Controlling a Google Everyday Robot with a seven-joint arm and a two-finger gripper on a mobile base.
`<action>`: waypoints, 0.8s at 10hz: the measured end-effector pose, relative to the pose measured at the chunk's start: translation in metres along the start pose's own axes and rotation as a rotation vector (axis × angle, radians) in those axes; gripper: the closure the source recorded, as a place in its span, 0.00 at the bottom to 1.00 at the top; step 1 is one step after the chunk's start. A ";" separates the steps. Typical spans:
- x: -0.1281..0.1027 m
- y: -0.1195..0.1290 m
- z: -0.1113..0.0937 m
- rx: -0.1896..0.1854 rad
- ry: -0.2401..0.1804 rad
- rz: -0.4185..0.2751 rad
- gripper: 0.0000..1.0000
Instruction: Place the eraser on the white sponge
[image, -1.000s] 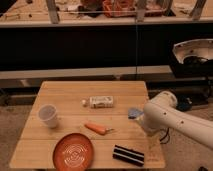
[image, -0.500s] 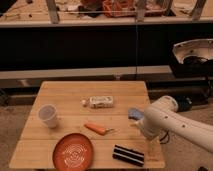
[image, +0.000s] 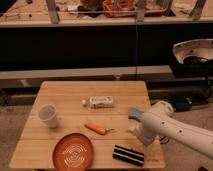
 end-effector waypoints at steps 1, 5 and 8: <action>-0.003 0.001 0.003 -0.003 -0.008 -0.010 0.20; -0.015 0.004 0.012 -0.011 -0.035 -0.062 0.20; -0.019 0.003 0.019 -0.014 -0.056 -0.083 0.20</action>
